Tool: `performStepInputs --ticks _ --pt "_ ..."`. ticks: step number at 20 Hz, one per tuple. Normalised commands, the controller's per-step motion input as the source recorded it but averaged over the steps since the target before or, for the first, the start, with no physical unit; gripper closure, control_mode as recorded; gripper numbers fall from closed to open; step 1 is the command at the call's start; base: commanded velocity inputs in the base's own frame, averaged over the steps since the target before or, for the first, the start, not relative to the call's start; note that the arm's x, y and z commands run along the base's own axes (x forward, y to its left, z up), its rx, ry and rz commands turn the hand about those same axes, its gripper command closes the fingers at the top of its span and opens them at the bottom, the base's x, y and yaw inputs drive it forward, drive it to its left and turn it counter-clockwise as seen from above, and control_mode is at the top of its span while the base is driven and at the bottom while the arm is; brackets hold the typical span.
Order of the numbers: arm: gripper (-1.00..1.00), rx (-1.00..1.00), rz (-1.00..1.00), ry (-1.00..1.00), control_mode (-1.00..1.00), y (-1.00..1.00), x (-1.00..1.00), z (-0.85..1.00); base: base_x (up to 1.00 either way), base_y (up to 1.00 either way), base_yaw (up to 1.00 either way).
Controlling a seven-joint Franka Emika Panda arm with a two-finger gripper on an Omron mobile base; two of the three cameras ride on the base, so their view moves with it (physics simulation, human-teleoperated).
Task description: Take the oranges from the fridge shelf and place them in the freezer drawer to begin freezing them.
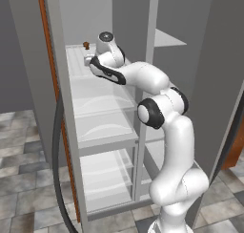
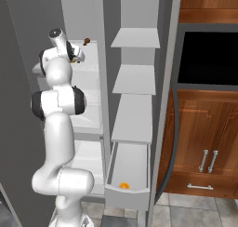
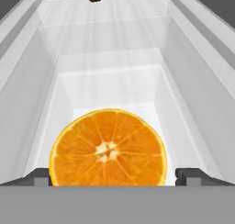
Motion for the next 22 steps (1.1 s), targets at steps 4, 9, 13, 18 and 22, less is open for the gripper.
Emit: performStepInputs --ticks 4,9,13,18,22 --pt "1.00 0.00 0.00 0.00 -1.00 0.00 0.05 -0.08 0.00 0.00 0.00" --pt "1.00 0.00 0.00 0.00 -1.00 0.00 0.00 -0.02 0.00 0.00 0.00" --pt "1.00 0.00 0.00 0.00 -1.00 0.00 -0.19 0.00 0.00 0.00 0.00" --pt "1.00 0.00 0.00 -0.08 -1.00 -0.09 -0.92 0.01 0.00 0.00 0.00" --pt "1.00 0.02 0.00 -0.12 -1.00 -0.26 -1.00 0.12 0.00 0.00 0.00"
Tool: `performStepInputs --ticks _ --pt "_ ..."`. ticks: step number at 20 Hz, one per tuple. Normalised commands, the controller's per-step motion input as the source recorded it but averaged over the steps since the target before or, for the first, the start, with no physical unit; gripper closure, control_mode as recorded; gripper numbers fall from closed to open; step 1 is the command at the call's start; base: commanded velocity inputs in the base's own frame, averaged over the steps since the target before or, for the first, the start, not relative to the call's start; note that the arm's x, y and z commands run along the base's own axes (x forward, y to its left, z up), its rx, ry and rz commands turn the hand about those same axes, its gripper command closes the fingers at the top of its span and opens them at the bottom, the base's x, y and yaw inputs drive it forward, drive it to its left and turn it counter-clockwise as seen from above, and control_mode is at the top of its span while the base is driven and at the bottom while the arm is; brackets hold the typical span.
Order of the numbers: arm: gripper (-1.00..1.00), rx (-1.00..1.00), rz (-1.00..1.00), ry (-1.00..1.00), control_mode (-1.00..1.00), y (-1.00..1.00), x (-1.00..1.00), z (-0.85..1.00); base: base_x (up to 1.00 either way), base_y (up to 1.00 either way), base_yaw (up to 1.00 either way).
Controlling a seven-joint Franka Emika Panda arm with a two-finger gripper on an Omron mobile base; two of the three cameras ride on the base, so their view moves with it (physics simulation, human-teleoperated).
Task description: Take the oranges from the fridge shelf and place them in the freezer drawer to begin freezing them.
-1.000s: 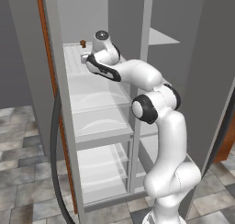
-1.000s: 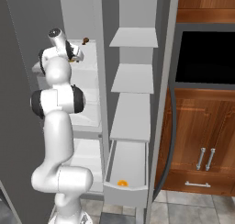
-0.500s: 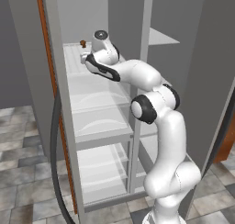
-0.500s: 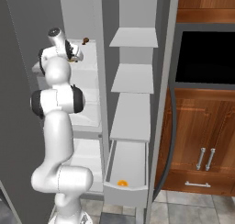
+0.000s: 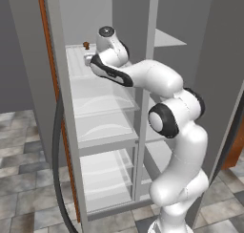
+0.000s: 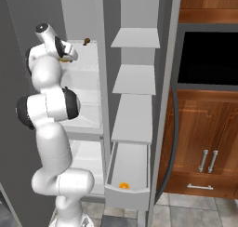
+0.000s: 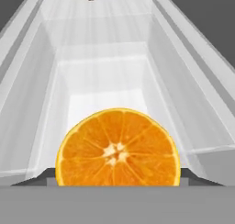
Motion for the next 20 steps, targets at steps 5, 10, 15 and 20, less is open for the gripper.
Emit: performStepInputs --ticks 5,10,15,20 --pt "1.00 0.04 -0.01 -0.10 -1.00 -0.38 -1.00 0.22 0.00 0.00 0.00" --pt "1.00 0.03 -0.02 -0.03 -1.00 -0.46 -1.00 0.28 0.00 0.00 0.00" --pt "1.00 0.00 0.00 0.00 -1.00 -0.38 -1.00 0.02 0.00 0.00 0.00" --pt "1.00 0.00 0.00 0.02 -1.00 -0.33 -1.00 0.00 0.00 0.00 0.00"
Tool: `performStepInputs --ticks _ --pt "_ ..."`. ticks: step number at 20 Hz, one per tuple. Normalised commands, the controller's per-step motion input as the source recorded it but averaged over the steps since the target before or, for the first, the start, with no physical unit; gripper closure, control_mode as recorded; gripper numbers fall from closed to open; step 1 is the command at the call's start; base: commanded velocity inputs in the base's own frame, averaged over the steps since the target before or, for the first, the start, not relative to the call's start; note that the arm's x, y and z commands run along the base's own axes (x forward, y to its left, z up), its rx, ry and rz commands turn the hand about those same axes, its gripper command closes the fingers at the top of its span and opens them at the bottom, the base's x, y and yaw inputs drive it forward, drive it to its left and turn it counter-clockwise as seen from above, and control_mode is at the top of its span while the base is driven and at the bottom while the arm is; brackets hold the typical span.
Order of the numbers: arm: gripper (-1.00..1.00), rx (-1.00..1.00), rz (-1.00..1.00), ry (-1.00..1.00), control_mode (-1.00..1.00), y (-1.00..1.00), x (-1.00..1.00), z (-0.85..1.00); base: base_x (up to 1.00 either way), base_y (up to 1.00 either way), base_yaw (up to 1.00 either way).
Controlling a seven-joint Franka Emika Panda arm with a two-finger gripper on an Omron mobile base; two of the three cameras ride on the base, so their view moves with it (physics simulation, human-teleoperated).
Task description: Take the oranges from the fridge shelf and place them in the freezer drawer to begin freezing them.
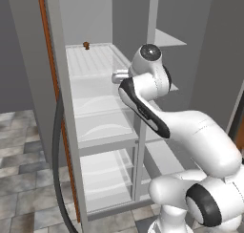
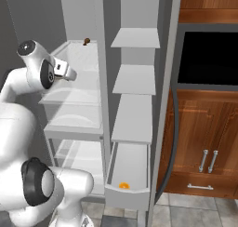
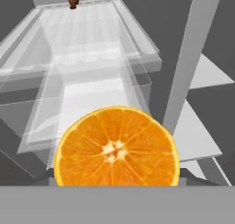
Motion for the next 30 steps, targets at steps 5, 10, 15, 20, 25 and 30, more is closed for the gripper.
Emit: performStepInputs --ticks 5,10,15,20,25,30 --pt "1.00 0.00 -0.02 0.16 -1.00 -0.40 -1.00 0.00 0.00 0.00 0.00" --pt "1.00 0.00 -0.23 0.52 -1.00 -0.68 -0.98 -0.18 0.00 0.00 0.00" --pt "1.00 0.00 -0.40 0.50 -1.00 -0.97 -0.37 -0.31 0.00 0.00 0.00" --pt "1.00 0.00 -0.28 0.31 -1.00 -0.74 0.09 -0.44 0.00 0.00 0.00" --pt "1.00 0.00 -0.16 0.18 -1.00 -0.55 0.18 -0.94 0.00 0.00 0.00" --pt "1.00 0.10 -0.09 0.02 -1.00 -0.30 0.08 -0.79 0.00 0.00 0.00"
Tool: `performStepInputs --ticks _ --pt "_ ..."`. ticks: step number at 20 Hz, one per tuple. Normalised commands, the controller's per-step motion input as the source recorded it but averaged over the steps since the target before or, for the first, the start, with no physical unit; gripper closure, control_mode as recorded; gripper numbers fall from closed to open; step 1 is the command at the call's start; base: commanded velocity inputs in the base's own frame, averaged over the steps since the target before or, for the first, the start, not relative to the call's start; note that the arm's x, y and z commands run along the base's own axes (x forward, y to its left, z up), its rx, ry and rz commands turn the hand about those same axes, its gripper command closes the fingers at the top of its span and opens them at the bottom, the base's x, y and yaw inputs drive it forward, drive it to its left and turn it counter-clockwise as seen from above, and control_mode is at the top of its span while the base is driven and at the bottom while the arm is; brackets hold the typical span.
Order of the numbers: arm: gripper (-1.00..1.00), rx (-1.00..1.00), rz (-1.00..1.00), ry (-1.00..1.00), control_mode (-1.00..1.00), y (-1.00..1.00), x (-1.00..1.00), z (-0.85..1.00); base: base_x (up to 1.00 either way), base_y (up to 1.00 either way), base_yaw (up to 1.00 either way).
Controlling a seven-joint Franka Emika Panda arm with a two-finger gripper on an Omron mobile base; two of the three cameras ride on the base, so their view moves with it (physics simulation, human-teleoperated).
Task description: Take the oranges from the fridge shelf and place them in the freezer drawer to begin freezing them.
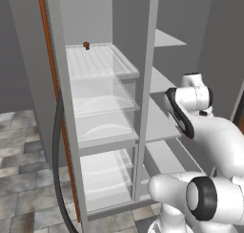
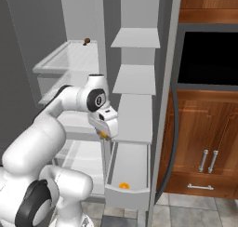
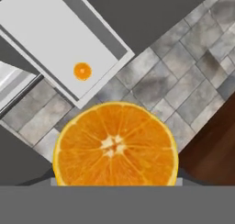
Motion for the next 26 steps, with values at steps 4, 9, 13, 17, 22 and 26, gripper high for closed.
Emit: performStepInputs --ticks 4,9,13,17,22,26 --pt "1.00 0.09 -0.02 -0.04 -1.00 -0.05 0.00 -0.63 0.00 0.00 0.00" --pt "1.00 0.00 0.00 -0.08 -1.00 0.00 0.11 -0.55 0.00 0.00 0.00" --pt "1.00 0.00 0.00 -0.05 -1.00 -0.03 0.15 -0.51 0.00 0.00 0.00" --pt "1.00 0.00 0.00 -0.07 -1.00 -0.04 0.12 -0.55 0.00 0.00 0.00" --pt "1.00 0.00 0.00 -0.02 -1.00 -0.17 0.11 -0.63 0.00 0.00 0.00" --pt "1.00 0.00 0.00 -0.04 -1.00 -0.11 0.10 -0.60 0.00 0.00 0.00"
